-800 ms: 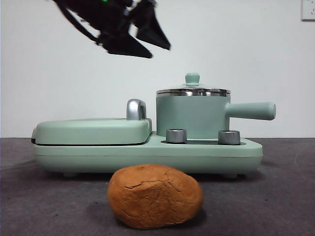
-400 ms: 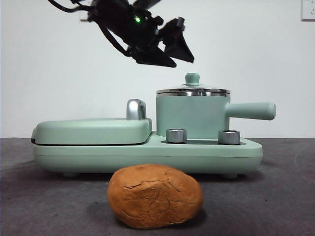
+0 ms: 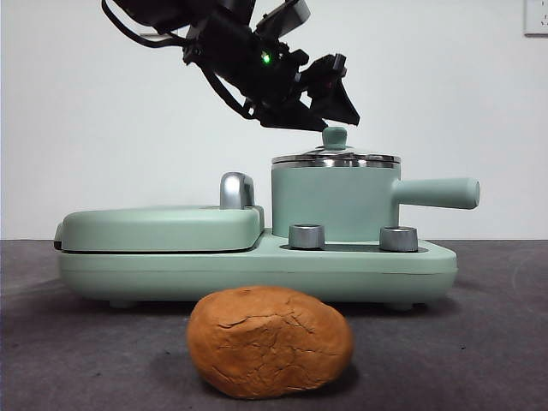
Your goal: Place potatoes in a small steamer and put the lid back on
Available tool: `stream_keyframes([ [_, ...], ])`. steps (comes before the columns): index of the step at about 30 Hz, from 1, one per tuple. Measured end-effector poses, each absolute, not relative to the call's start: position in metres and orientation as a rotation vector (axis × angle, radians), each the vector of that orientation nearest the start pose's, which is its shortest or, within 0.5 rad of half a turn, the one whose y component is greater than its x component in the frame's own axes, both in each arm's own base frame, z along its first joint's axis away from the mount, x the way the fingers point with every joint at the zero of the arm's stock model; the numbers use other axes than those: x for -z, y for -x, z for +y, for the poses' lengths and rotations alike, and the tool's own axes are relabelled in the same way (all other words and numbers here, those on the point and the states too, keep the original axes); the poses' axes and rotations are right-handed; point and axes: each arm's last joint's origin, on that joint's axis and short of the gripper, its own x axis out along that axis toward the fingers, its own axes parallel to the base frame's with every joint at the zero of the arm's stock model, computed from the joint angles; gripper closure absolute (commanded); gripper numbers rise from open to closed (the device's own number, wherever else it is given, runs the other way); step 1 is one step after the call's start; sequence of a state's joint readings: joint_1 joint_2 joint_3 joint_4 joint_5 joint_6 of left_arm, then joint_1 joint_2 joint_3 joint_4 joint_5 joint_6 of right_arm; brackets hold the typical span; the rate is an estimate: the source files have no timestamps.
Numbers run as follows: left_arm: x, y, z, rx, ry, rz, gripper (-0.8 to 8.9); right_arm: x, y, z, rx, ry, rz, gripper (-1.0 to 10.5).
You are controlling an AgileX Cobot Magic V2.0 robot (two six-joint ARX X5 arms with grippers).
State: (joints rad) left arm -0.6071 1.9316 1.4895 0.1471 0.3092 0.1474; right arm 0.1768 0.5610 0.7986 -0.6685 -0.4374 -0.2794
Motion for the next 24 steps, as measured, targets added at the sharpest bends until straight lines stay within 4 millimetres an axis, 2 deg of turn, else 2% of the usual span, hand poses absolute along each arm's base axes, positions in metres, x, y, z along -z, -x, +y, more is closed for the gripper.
stream_keyframes([
  [7, -0.2637, -0.3684, -0.2666, 0.931, -0.184, 0.255, 5.18, -0.3206, -0.1021, 0.0307, -0.66, 0.209, 0.347, 6.7],
  [8, -0.2635, -0.3685, -0.2667, 0.931, -0.184, 0.256, 5.47, -0.3206, -0.1021, 0.0307, -0.66, 0.209, 0.347, 6.7],
  [12, -0.2635, -0.3685, -0.2666, 0.93, -0.188, 0.255, 8.05, -0.3205, -0.102, 0.0307, -0.66, 0.209, 0.347, 6.7],
  [24, -0.2666, -0.369, -0.2669, 0.928, -0.196, 0.255, 8.08, -0.3204, -0.102, 0.0307, -0.66, 0.209, 0.348, 6.7],
])
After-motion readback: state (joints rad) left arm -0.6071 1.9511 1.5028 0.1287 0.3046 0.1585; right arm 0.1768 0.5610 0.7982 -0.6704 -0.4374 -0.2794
